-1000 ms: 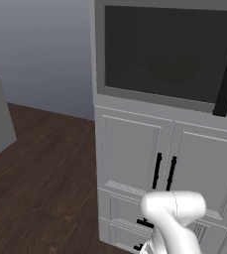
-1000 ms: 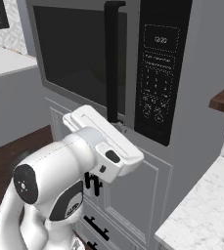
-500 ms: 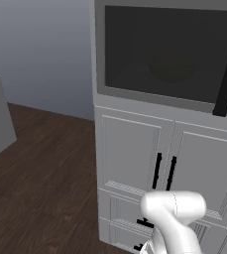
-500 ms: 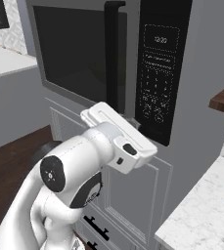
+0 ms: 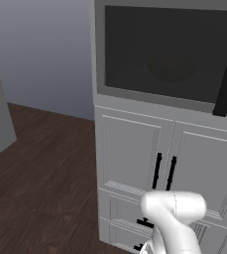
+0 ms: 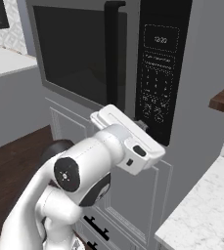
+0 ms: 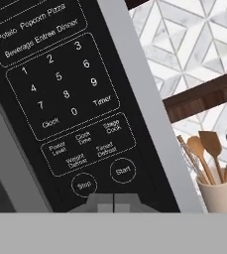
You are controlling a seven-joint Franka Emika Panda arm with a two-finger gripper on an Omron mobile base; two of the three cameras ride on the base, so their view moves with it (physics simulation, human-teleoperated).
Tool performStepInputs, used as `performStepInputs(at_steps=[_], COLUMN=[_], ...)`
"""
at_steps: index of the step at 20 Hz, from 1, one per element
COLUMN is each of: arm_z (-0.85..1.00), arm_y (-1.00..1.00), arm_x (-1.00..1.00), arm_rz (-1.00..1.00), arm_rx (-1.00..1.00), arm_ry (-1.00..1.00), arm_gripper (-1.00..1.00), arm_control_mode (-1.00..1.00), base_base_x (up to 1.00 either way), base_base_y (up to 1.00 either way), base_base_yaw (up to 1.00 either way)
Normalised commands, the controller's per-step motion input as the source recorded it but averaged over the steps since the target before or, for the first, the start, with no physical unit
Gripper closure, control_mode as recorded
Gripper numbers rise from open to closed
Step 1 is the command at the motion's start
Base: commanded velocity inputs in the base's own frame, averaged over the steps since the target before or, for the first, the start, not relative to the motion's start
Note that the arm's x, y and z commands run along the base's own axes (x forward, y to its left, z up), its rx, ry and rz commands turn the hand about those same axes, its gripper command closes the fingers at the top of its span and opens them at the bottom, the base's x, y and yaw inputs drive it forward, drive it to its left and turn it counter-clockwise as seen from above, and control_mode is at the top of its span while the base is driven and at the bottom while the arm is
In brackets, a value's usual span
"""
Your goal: Pick the cucumber from the sink and place it in the bowl. Then pick the bowl and place it in the microwave. Then close the microwave door and press the start button.
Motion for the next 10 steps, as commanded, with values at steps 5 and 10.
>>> performStepInputs(at_steps=[5,10], arm_z=[-0.08,-0.06], arm_y=[-0.17,-0.15], arm_x=[0.31,0.11], arm_rz=[0.00,0.00], arm_rx=[0.00,0.00], arm_ry=[0.00,0.00], arm_gripper=[1.00,1.00], arm_control_mode=[-1.00,-1.00], base_base_x=[0.00,0.00], base_base_y=[0.00,0.00], base_base_yaw=[0.00,0.00])
